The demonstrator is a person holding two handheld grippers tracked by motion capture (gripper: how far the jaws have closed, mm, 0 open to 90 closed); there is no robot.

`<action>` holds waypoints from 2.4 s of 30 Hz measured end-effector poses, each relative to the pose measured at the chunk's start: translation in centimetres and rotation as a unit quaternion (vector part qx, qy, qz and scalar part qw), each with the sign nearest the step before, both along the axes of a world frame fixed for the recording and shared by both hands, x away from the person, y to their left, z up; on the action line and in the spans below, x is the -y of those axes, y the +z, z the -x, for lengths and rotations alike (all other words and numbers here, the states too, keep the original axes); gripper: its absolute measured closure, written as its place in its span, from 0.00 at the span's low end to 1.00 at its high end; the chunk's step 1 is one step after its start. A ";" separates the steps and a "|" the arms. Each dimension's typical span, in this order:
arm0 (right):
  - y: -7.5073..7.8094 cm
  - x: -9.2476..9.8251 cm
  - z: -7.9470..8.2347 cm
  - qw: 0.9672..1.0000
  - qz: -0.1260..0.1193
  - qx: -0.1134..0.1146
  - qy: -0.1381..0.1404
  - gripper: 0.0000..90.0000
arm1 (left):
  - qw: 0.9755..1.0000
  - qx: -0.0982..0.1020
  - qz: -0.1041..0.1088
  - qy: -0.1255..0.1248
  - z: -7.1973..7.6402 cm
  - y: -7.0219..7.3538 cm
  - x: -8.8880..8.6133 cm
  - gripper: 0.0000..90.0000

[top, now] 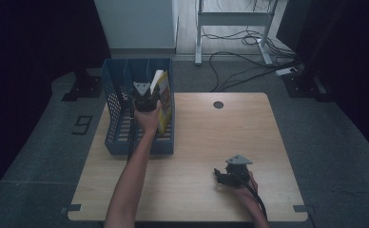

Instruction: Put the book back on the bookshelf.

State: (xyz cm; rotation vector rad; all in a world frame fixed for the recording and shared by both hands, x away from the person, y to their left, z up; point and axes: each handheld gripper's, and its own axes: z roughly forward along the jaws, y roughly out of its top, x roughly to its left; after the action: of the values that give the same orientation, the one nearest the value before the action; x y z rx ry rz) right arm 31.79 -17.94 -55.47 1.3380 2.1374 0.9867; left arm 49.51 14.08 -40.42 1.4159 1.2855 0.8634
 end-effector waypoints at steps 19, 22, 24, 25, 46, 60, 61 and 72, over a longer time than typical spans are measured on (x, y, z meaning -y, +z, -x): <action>0.0 0.0 0.1 1.000 0.000 0.000 -0.001 0.27 | 1.000 -0.018 0.009 -0.023 1.3 -0.7 -0.6 0.81; 0.0 0.0 0.1 1.000 0.000 0.000 -0.001 0.27 | 0.999 -0.023 0.014 -0.028 1.6 -1.0 -0.7 0.76; 0.0 0.0 0.1 1.000 0.000 0.000 -0.001 0.27 | 0.999 -0.025 0.015 -0.030 1.7 -1.1 -0.8 0.76; 0.0 0.0 0.1 1.000 0.000 0.000 -0.001 0.27 | 0.999 -0.027 0.016 -0.031 1.8 -1.2 -0.9 0.75; 0.0 0.0 0.1 1.000 0.001 -0.001 -0.002 0.27 | 0.999 -0.022 0.026 -0.023 2.7 -0.8 -2.3 0.69; 0.0 0.0 0.1 1.000 0.001 -0.001 -0.002 0.27 | 0.999 -0.007 0.025 -0.042 3.4 -0.3 -2.2 0.58; 0.0 0.0 0.1 1.000 0.001 -0.001 -0.002 0.27 | 0.999 -0.008 0.026 -0.047 3.4 -0.3 -2.3 0.57; 0.0 0.0 0.1 1.000 0.001 -0.001 -0.003 0.27 | 0.995 -0.020 0.029 -0.091 4.0 -0.1 -3.2 0.51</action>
State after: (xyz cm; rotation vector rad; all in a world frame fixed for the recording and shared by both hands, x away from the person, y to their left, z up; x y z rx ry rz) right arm 31.70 -17.96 -55.46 1.3432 2.1348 0.9812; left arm 45.50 17.27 -40.48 1.4836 1.1814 0.6739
